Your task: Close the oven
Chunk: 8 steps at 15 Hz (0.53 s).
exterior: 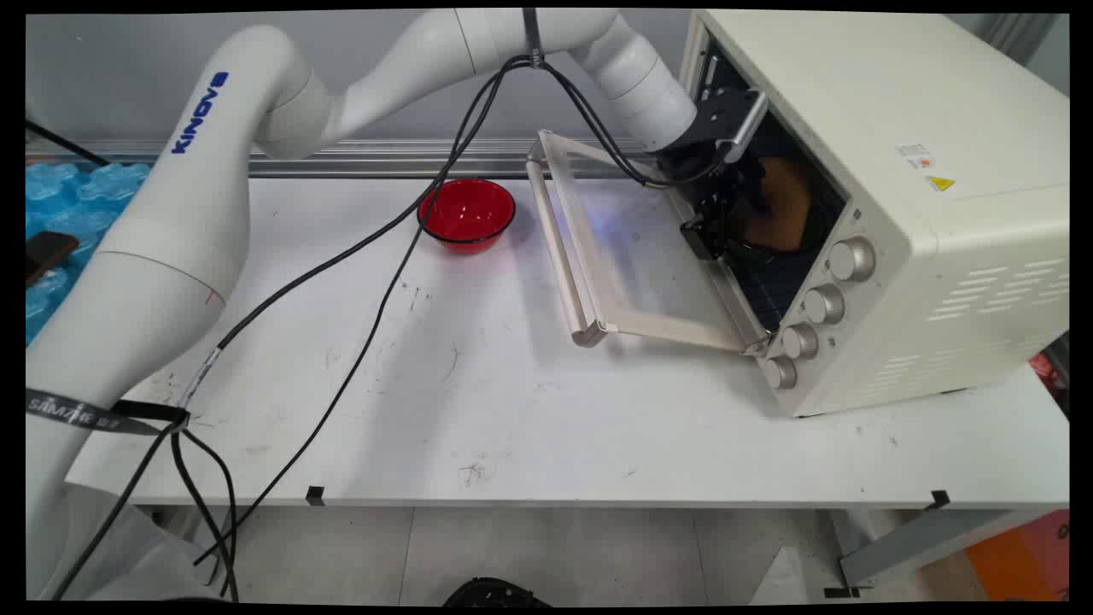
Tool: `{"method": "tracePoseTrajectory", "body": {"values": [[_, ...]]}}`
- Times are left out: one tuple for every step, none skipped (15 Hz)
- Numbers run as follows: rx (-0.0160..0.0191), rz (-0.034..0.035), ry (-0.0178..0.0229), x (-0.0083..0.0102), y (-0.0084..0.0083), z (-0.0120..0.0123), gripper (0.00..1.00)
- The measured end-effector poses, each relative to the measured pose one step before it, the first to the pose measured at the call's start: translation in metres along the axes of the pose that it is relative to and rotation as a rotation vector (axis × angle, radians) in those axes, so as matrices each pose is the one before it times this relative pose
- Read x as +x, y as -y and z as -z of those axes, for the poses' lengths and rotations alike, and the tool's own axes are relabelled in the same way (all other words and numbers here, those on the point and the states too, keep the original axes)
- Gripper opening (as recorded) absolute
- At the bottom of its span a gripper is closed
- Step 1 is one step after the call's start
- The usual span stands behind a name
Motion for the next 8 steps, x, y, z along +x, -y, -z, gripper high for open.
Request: {"method": "tracePoseTrajectory", "body": {"values": [[0.00249,0.00681,0.00128,0.00021,-0.00134,0.00318,1.0],[0.00212,0.00826,0.00165,0.00002,-0.00187,0.0035,1.0],[0.00364,0.01246,0.00283,-0.00034,-0.00257,0.00524,1.0],[0.0025,0.01443,0.0025,0.00025,-0.00252,0.00475,1.0],[0.00258,0.01948,0.00372,-0.00017,-0.00415,0.00644,1.0],[0.00278,0.01974,0.00367,-0.00043,-0.00425,0.00677,1.0],[0.002,0.02503,0.00457,-0.00046,-0.00571,0.00815,1.0],[0.00133,0.02061,0.00384,-0.0001,-0.00506,0.00718,1.0]]}}
